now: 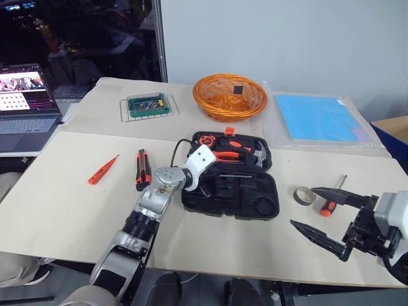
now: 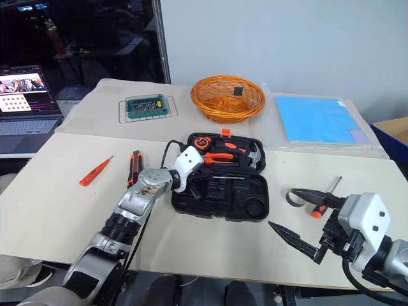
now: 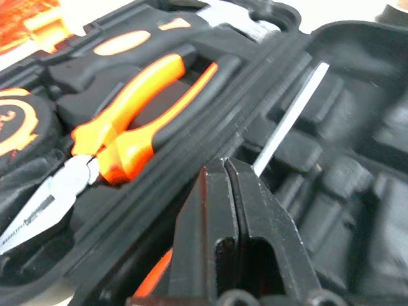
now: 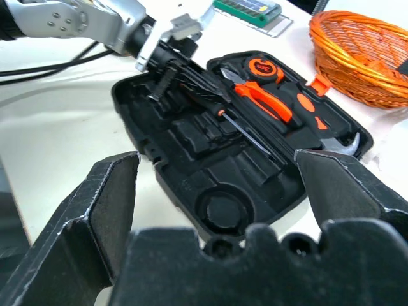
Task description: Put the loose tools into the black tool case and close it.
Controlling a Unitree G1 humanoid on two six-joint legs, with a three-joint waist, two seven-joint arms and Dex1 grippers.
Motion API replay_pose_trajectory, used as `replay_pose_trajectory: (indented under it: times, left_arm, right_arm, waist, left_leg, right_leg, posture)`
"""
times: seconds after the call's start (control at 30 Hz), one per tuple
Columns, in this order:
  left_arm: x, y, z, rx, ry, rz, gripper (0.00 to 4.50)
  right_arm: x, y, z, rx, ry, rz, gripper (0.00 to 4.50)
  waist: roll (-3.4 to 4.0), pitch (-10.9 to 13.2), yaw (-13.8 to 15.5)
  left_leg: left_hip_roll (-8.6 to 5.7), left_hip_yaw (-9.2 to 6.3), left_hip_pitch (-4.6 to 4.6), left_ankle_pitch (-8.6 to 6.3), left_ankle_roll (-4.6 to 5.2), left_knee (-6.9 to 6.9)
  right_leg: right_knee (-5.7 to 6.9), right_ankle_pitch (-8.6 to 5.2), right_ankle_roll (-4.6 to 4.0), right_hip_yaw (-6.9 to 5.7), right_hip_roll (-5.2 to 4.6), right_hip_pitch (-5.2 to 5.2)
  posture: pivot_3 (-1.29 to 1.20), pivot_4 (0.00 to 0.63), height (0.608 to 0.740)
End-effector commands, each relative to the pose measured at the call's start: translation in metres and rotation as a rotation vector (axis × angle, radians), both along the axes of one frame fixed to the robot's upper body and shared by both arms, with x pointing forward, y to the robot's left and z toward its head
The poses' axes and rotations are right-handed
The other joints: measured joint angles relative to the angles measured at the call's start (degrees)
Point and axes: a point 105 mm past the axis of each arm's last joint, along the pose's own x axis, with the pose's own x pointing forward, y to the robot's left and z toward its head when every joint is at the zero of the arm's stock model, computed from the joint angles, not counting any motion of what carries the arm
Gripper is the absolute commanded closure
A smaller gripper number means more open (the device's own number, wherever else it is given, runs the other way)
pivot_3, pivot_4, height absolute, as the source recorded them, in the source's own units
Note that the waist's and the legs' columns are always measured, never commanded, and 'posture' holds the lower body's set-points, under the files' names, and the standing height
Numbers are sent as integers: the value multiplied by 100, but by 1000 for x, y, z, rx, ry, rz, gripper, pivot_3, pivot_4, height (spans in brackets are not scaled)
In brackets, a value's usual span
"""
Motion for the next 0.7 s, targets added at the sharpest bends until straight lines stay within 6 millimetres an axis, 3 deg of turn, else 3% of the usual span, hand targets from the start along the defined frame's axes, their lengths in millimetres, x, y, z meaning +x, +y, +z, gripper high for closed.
replay_pose_trajectory:
  times: [0.03,0.13,0.2,0.3,0.4,0.5,0.53,0.7]
  left_arm:
    - [-8,10,-44,109,146,23,4440]
    - [-12,13,-56,157,172,11,4440]
    - [-12,13,-53,140,144,-5,4440]
    - [-7,7,-13,-54,18,-20,4440]
    - [-25,2,23,-215,-28,-139,4440]
    - [-55,12,63,-335,40,-314,4440]
    - [-66,15,72,-338,47,-373,3947]
    - [-100,15,96,-289,68,-539,2422]
  right_arm:
    - [-3,1,6,-20,-17,-4,0]
    - [-3,-1,4,-24,-3,-36,0]
    - [2,-5,3,-33,-8,-98,0]
    - [11,-15,-1,-52,-20,-212,0]
    - [18,-31,-8,-48,20,-331,0]
    - [34,-77,-24,-205,137,-653,0]
    - [40,-85,-28,-155,204,-698,0]
    - [61,-119,-45,0,366,-943,0]
  waist:
    - [5,-18,-6]
    - [16,-46,-14]
    - [20,-75,-21]
    - [35,-93,-58]
    - [38,-90,-72]
    - [40,-61,-106]
    - [39,-59,-105]
    - [47,-55,-106]
  left_leg:
    - [1,0,1,0,0,0]
    - [0,2,11,-1,-1,-1]
    - [0,1,17,-1,-2,-1]
    - [1,5,27,-4,-7,-7]
    - [2,9,23,-2,-3,-12]
    - [6,11,1,-1,-2,-12]
    - [4,11,-9,0,-1,-13]
    - [0,13,0,0,0,-12]
  right_leg:
    - [0,-1,-3,0,0,0]
    - [-2,-17,-27,0,-3,10]
    - [-2,-20,-33,0,-2,14]
    - [-4,-21,-35,2,-5,18]
    - [-4,-21,-37,4,-6,9]
    - [-4,-11,-55,5,-6,-9]
    - [-5,2,-76,5,-9,-17]
    - [-16,-5,-66,6,-11,-3]
  posture:
    - [0,150,740]
    - [0,150,740]
    - [0,150,740]
    - [0,150,740]
    - [0,150,740]
    - [0,150,740]
    - [0,150,740]
    - [0,150,740]
